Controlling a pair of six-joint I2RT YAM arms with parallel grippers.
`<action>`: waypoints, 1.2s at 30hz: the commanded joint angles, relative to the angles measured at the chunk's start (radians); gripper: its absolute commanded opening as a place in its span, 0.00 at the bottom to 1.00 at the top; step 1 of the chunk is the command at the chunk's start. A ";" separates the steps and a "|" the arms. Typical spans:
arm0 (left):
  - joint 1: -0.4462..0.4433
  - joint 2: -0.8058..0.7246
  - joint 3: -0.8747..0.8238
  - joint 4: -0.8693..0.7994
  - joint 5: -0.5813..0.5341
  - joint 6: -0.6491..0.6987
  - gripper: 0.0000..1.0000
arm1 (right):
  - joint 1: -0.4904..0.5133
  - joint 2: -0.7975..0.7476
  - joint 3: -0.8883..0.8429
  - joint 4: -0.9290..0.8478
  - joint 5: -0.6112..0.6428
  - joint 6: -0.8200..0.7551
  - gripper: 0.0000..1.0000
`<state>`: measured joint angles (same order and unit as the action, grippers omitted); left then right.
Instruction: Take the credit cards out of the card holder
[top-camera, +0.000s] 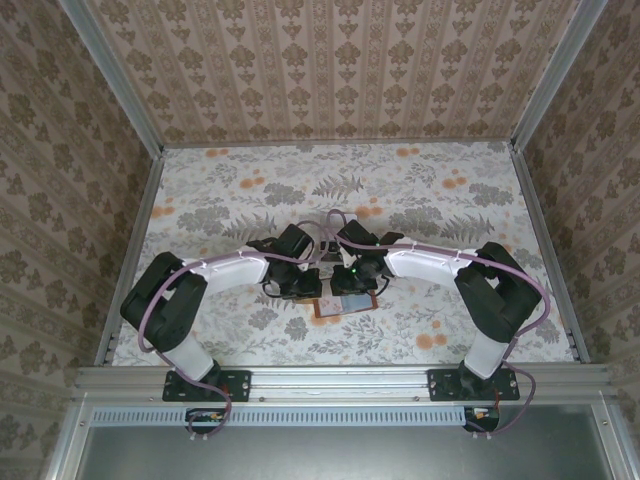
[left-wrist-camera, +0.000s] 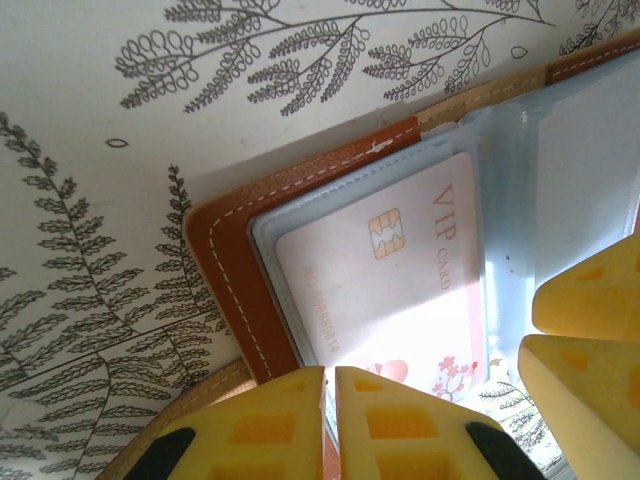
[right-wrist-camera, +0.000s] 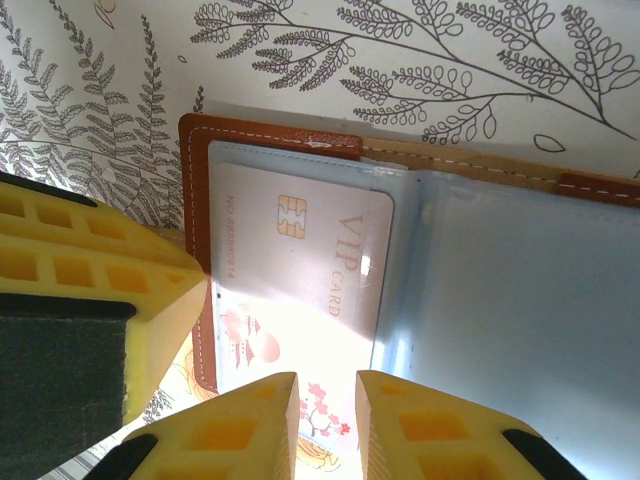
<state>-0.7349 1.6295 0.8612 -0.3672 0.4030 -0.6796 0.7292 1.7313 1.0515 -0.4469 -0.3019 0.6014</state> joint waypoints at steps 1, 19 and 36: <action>0.011 -0.021 -0.020 -0.028 -0.009 0.023 0.13 | -0.001 -0.015 -0.017 0.020 -0.029 0.013 0.24; 0.034 -0.010 -0.065 0.016 0.013 0.023 0.10 | -0.004 0.069 -0.009 0.073 -0.094 0.018 0.23; 0.044 -0.038 -0.075 -0.004 0.005 0.026 0.10 | -0.004 0.037 0.011 -0.029 0.009 -0.008 0.34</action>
<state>-0.6991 1.6199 0.7959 -0.3439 0.4194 -0.6762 0.7300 1.7908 1.0504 -0.4114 -0.3359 0.6044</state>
